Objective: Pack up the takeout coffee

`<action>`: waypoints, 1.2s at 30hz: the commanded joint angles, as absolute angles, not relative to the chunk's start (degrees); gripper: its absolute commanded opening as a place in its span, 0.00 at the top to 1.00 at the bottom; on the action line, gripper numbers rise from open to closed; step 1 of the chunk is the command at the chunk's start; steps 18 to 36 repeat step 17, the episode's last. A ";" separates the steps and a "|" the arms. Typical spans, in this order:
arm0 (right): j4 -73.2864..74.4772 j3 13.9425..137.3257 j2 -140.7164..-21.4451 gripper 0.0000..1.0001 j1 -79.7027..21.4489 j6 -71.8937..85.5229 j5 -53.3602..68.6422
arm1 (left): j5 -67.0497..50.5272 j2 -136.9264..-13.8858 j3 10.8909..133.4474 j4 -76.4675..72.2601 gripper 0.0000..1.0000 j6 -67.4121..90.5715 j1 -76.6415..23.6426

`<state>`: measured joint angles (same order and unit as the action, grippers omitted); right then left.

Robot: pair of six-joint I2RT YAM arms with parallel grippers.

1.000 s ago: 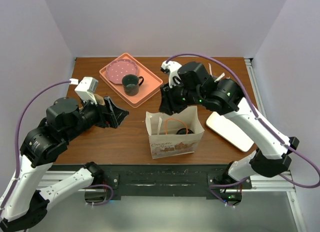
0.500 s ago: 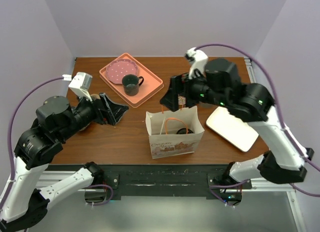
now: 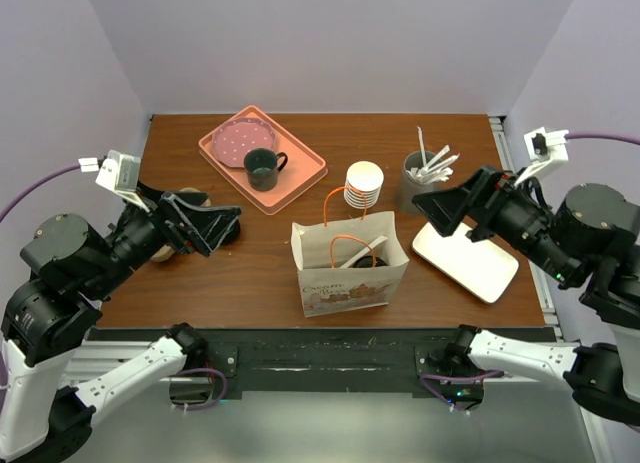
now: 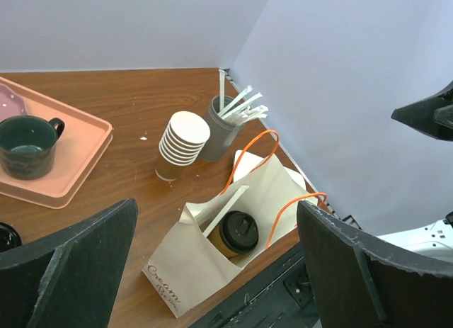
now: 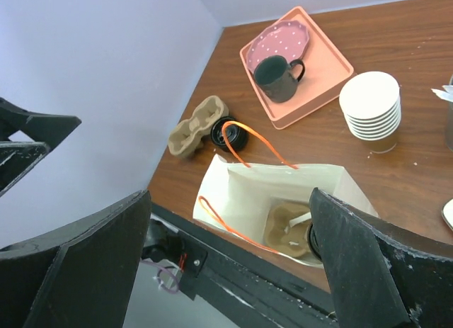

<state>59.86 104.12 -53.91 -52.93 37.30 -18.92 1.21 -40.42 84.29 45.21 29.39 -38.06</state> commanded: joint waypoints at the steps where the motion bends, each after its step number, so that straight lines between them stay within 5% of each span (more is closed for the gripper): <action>1: 58.09 102.48 -53.00 0.02 -53.00 38.85 -22.50 | 2.72 -39.90 85.78 43.42 0.00 29.97 -38.23; 36: 57.56 99.67 -49.83 0.02 -53.00 39.90 -22.41 | 0.26 -40.43 85.34 41.84 0.00 30.85 -38.23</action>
